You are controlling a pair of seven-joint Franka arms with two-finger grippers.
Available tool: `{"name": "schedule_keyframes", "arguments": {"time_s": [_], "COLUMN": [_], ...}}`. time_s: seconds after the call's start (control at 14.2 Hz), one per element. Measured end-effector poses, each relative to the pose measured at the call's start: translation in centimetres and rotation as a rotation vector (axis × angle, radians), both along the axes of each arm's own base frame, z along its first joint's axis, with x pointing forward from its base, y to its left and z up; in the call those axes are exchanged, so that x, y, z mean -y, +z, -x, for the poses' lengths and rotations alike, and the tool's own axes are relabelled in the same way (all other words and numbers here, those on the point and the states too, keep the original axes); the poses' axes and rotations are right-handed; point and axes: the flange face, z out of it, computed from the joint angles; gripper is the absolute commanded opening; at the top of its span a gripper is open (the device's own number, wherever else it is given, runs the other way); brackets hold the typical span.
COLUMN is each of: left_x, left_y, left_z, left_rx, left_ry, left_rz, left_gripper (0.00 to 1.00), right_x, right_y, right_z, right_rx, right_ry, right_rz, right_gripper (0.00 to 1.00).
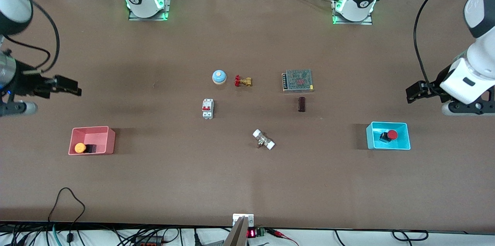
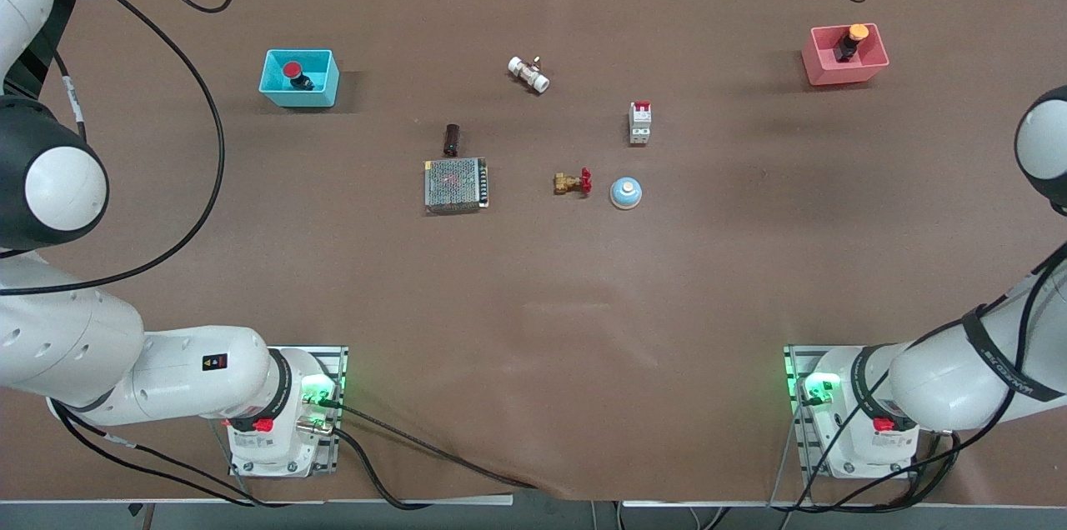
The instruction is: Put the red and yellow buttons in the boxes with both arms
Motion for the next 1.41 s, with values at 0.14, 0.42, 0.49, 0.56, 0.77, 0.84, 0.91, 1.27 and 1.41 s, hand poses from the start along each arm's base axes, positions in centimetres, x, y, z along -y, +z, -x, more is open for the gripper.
{"name": "schedule_keyframes", "arguments": {"time_s": [0.14, 0.42, 0.49, 0.56, 0.77, 0.84, 0.91, 1.27, 1.41], "left_x": [0.1, -0.7, -0.9, -1.0, -1.5, -1.7, -1.8, -2.2, -2.3], "left_y": [1.3, 4.0, 4.6, 5.2, 6.5, 6.8, 7.1, 7.3, 7.3], "left_z": [0.9, 2.7, 3.1, 3.4, 4.3, 4.5, 4.7, 4.8, 4.8], "left_rx": [-0.002, -0.004, 0.000, 0.007, 0.014, 0.019, 0.022, 0.024, 0.024], "left_ry": [0.003, 0.002, 0.002, 0.005, 0.016, 0.020, 0.022, 0.032, 0.038], "left_rz": [0.003, 0.026, 0.027, 0.026, 0.021, 0.020, 0.020, 0.031, 0.047], "left_gripper": [1.00, 1.00, 1.00, 1.00, 1.00, 1.00, 1.00, 1.00, 1.00], "right_x": [0.5, 1.2, 1.5, 1.9, 1.8, 1.8, 1.7, 1.2, 1.3], "right_y": [1.9, 1.5, 1.1, 0.7, 0.4, 0.8, 1.1, 1.3, 1.3], "right_z": [1.6, 2.8, 2.8, 3.1, 4.8, 5.3, 5.7, 6.4, 6.4], "right_rx": [0.006, -0.002, 0.012, 0.030, 0.029, 0.023, 0.018, -0.012, -0.016], "right_ry": [-0.003, -0.010, -0.011, -0.010, 0.003, 0.000, -0.010, -0.008, -0.010], "right_rz": [0.003, 0.003, 0.017, 0.036, 0.042, 0.038, 0.036, 0.037, 0.041], "right_gripper": [1.00, 1.00, 1.00, 1.00, 1.00, 1.00, 1.00, 1.00, 1.00]}}
